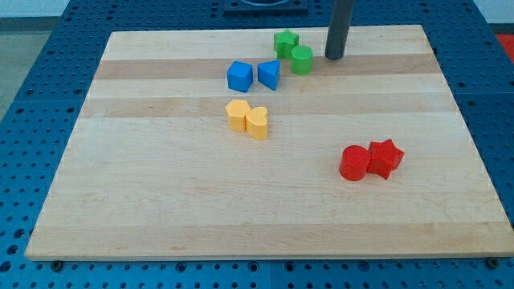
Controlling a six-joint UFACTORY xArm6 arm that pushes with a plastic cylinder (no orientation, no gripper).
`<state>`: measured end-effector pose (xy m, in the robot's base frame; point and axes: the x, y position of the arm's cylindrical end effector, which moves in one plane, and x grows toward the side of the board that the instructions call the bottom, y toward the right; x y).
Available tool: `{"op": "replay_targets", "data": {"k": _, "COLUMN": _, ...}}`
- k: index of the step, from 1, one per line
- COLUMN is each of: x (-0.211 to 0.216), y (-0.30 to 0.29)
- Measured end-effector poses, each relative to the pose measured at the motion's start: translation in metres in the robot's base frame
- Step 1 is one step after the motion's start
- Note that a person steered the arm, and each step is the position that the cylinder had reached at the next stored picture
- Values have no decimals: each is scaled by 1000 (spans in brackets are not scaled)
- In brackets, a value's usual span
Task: Slide green star along with green circle down a bit
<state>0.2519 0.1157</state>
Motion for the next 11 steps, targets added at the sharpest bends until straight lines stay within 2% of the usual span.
{"op": "replay_targets", "data": {"k": 2, "x": -60, "y": -17}}
{"op": "replay_targets", "data": {"k": 3, "x": -60, "y": -47}}
{"op": "replay_targets", "data": {"k": 4, "x": -59, "y": -86}}
{"op": "replay_targets", "data": {"k": 5, "x": -51, "y": -100}}
{"op": "replay_targets", "data": {"k": 8, "x": -9, "y": -100}}
{"op": "replay_targets", "data": {"k": 11, "x": 5, "y": -87}}
